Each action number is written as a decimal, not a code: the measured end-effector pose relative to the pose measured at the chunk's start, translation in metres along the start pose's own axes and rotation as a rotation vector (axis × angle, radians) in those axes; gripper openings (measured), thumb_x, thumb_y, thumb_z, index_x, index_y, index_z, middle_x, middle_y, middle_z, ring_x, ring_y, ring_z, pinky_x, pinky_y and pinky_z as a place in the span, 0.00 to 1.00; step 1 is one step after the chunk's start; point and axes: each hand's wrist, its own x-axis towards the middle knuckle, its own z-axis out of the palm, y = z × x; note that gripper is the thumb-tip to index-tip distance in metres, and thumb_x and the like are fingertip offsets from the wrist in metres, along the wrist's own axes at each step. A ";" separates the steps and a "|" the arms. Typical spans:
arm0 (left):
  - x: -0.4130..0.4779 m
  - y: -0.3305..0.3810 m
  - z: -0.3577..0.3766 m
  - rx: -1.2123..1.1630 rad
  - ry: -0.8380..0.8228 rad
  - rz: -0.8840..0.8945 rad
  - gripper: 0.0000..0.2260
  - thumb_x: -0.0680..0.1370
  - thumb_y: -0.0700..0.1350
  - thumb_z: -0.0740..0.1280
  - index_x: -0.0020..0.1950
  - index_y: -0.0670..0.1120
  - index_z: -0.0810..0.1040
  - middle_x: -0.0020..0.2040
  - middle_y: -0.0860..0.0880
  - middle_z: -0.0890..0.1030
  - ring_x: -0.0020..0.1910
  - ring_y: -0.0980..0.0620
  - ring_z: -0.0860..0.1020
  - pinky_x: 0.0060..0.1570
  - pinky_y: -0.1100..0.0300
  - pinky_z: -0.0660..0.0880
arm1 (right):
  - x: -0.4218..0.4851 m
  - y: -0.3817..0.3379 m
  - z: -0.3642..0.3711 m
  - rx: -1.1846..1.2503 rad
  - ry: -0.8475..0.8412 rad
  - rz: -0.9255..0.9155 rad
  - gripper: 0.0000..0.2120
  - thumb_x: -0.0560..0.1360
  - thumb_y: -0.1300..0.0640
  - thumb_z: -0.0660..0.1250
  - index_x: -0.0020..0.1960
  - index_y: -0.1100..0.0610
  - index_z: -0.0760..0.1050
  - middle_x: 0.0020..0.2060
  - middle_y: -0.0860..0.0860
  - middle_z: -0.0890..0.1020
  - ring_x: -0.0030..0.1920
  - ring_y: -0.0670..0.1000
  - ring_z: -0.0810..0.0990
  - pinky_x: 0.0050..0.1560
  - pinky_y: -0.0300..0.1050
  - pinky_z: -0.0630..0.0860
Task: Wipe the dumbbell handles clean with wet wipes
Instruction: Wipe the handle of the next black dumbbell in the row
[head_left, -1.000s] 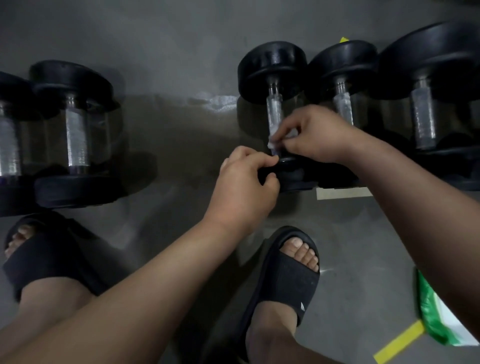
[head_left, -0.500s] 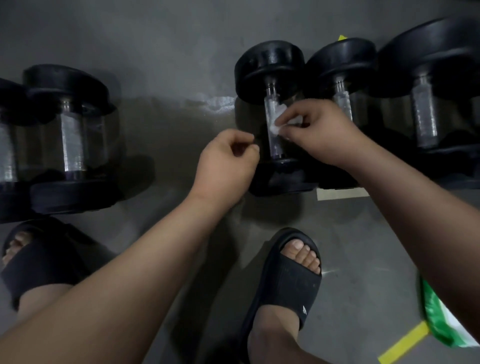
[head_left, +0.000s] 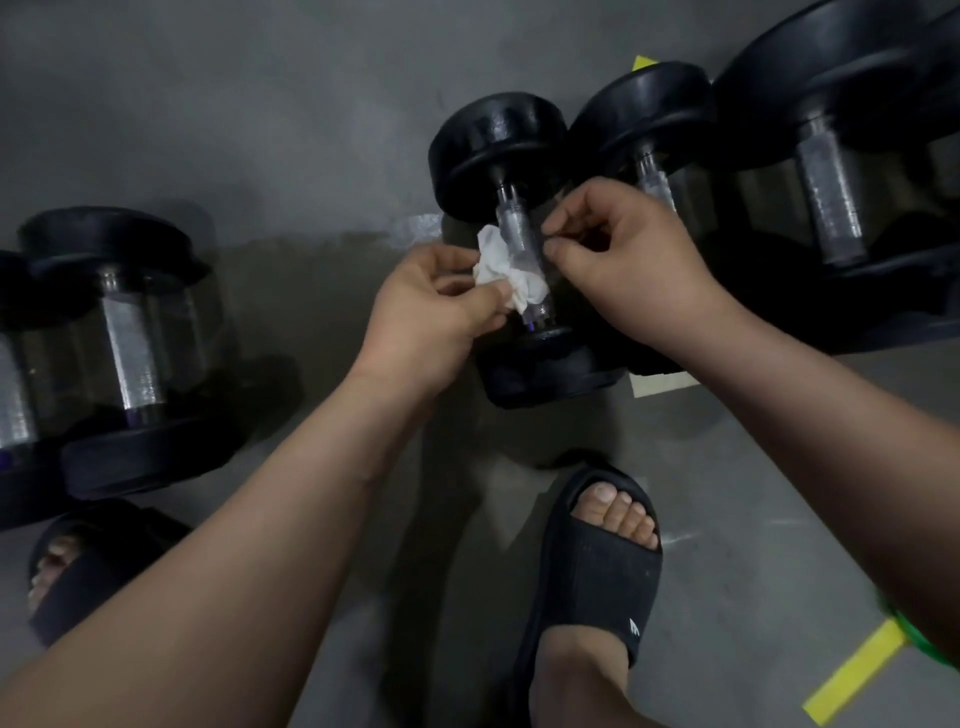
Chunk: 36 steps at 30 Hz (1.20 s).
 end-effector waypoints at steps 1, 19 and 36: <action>0.000 0.000 -0.001 0.007 0.023 -0.005 0.10 0.75 0.35 0.73 0.54 0.41 0.77 0.47 0.43 0.84 0.44 0.47 0.85 0.49 0.54 0.82 | -0.001 -0.003 -0.001 -0.015 0.015 0.002 0.05 0.74 0.59 0.70 0.44 0.48 0.79 0.38 0.42 0.82 0.39 0.37 0.79 0.45 0.33 0.74; -0.016 0.007 -0.012 0.189 0.064 0.161 0.19 0.72 0.43 0.76 0.61 0.54 0.76 0.50 0.52 0.83 0.49 0.55 0.83 0.49 0.61 0.78 | -0.011 -0.025 0.009 0.254 -0.165 0.155 0.06 0.78 0.56 0.71 0.53 0.56 0.77 0.47 0.56 0.82 0.44 0.58 0.86 0.43 0.54 0.85; 0.003 0.001 0.001 -0.007 0.058 0.010 0.04 0.76 0.36 0.72 0.46 0.44 0.81 0.44 0.44 0.85 0.42 0.50 0.85 0.46 0.56 0.82 | -0.015 -0.012 0.006 -0.141 -0.069 0.004 0.02 0.75 0.57 0.71 0.46 0.54 0.78 0.37 0.44 0.81 0.39 0.40 0.79 0.42 0.32 0.74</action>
